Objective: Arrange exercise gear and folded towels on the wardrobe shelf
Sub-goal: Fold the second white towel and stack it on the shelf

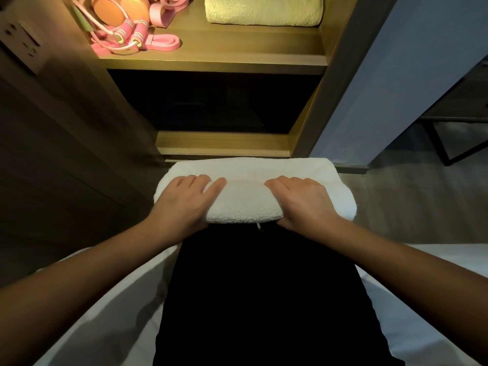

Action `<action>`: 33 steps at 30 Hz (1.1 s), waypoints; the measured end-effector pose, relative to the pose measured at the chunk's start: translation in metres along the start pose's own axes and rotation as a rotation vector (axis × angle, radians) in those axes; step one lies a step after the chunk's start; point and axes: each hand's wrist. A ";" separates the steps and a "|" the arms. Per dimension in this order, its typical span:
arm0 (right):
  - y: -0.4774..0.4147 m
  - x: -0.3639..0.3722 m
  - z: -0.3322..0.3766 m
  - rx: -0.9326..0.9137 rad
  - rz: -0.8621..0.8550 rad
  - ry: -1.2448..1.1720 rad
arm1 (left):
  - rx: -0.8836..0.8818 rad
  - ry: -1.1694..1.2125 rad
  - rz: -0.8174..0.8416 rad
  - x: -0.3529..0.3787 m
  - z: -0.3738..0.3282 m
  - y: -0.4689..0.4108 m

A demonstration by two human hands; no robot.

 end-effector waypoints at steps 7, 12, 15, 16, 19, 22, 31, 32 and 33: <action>-0.002 0.000 0.001 0.009 -0.029 -0.048 | 0.002 -0.050 0.071 -0.002 0.015 0.009; -0.003 0.000 0.003 -0.006 -0.049 -0.062 | 0.011 -0.060 0.026 0.001 0.024 0.014; -0.003 0.002 0.004 -0.007 -0.051 -0.048 | 0.036 -0.019 -0.024 0.001 0.036 0.024; -0.003 0.003 0.004 -0.009 -0.052 -0.042 | 0.004 -0.017 -0.023 0.001 0.038 0.029; -0.003 0.004 0.004 -0.001 -0.049 -0.043 | -0.084 -0.013 0.009 0.001 0.035 0.031; -0.007 0.004 0.004 0.005 -0.035 -0.005 | -0.151 -0.057 0.051 0.002 0.025 0.021; -0.008 0.007 0.004 0.026 -0.031 -0.002 | -0.090 0.094 -0.133 0.006 -0.049 -0.037; -0.005 0.007 0.001 0.024 -0.026 0.004 | -0.084 0.105 -0.147 0.007 -0.046 -0.037; -0.001 0.007 -0.003 0.031 -0.021 0.004 | -0.078 0.115 -0.150 0.008 -0.044 -0.036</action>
Point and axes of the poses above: each hand's wrist, its own y-axis away from the middle knuckle, its own x-axis out of the palm, z = x × y, and after that the axes turned 5 degrees about -z, right-handed
